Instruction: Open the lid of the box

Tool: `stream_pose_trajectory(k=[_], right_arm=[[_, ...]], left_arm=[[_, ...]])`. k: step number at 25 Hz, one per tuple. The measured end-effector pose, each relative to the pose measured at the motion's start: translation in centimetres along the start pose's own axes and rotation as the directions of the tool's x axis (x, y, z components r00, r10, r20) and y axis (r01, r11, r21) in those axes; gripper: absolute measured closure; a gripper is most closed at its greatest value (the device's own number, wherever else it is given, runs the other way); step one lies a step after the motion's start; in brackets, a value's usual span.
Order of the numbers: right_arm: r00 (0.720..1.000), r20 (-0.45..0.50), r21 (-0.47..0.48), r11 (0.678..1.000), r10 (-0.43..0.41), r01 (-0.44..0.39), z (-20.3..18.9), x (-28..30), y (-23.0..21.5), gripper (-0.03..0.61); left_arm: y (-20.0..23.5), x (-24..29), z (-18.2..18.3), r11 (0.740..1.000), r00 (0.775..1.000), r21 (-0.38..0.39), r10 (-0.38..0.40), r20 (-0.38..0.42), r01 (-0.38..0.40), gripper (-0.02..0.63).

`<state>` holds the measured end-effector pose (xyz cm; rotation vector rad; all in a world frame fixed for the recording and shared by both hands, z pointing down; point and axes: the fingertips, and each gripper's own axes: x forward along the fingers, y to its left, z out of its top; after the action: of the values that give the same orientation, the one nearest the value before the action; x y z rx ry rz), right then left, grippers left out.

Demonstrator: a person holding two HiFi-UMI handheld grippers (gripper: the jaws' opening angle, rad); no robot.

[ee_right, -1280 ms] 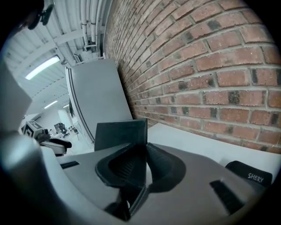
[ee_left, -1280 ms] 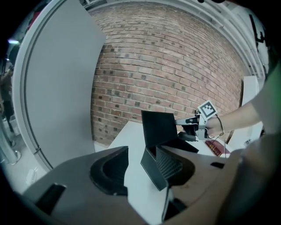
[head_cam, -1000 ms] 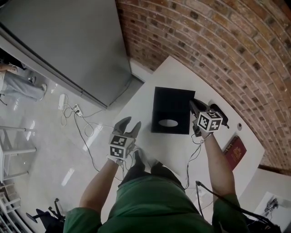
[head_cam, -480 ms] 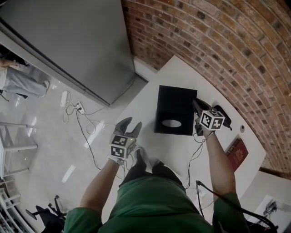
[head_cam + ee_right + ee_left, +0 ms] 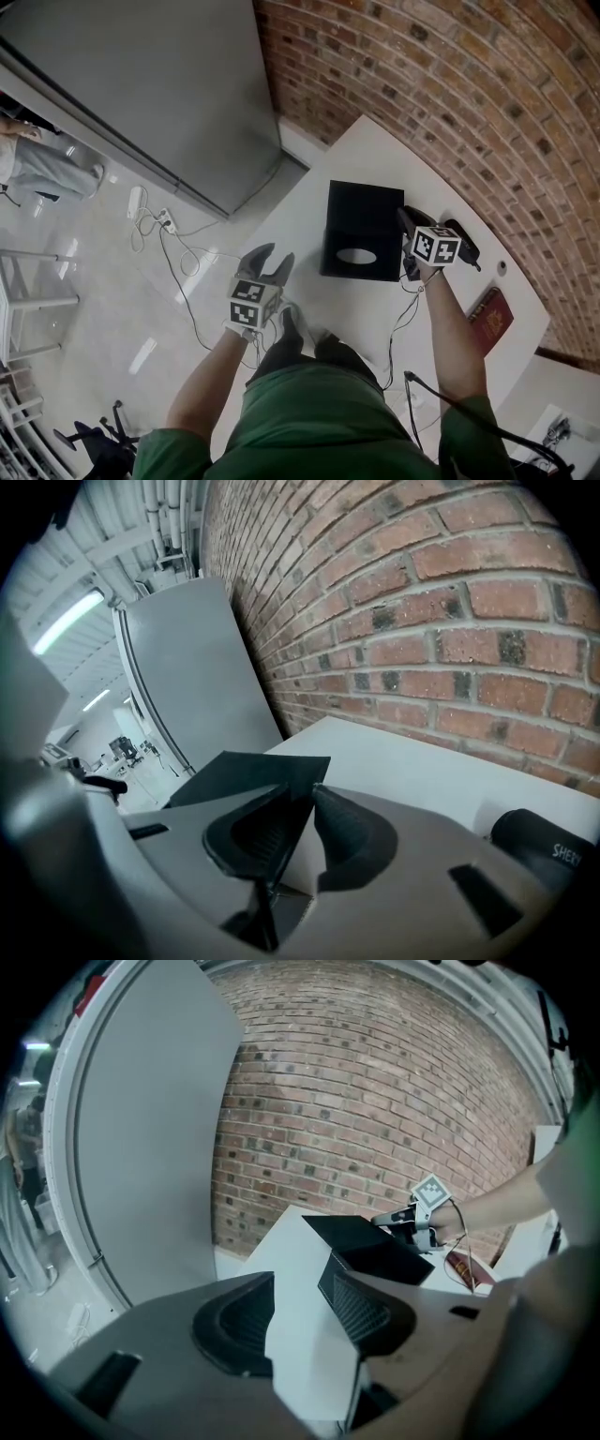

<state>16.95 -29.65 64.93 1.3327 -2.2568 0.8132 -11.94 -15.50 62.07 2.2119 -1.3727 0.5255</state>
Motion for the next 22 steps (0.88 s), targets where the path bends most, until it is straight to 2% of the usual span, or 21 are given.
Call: stream_pose_trajectory(k=[4, 7, 16, 22], right_arm=[[0.997, -0.077, -0.091, 0.996, -0.009, 0.002, -1.6, 0.4, 0.4, 0.525], [0.996, -0.084, -0.131, 0.991, -0.02, 0.009, -2.0, 0.1, 0.5, 0.523], [0.998, 0.022, -0.151, 0.987, -0.051, 0.054, 1.1, -3.2, 0.0, 0.525], [0.992, 0.128, -0.214, 0.976, -0.018, 0.046, 4.2, -6.6, 2.6, 0.528]], left_arm=[[-0.2, -0.1, 0.0, 1.0, 1.0, -0.008, -0.006, -0.005, 0.006, 0.423], [-0.3, -0.1, 0.1, 1.0, 1.0, -0.014, -0.01, -0.004, 0.01, 0.423], [-1.3, 0.4, 2.2, 0.999, 0.999, 0.013, -0.03, 0.031, 0.03, 0.423], [-1.9, 0.3, 5.7, 0.998, 0.995, 0.051, -0.04, 0.091, 0.036, 0.423]])
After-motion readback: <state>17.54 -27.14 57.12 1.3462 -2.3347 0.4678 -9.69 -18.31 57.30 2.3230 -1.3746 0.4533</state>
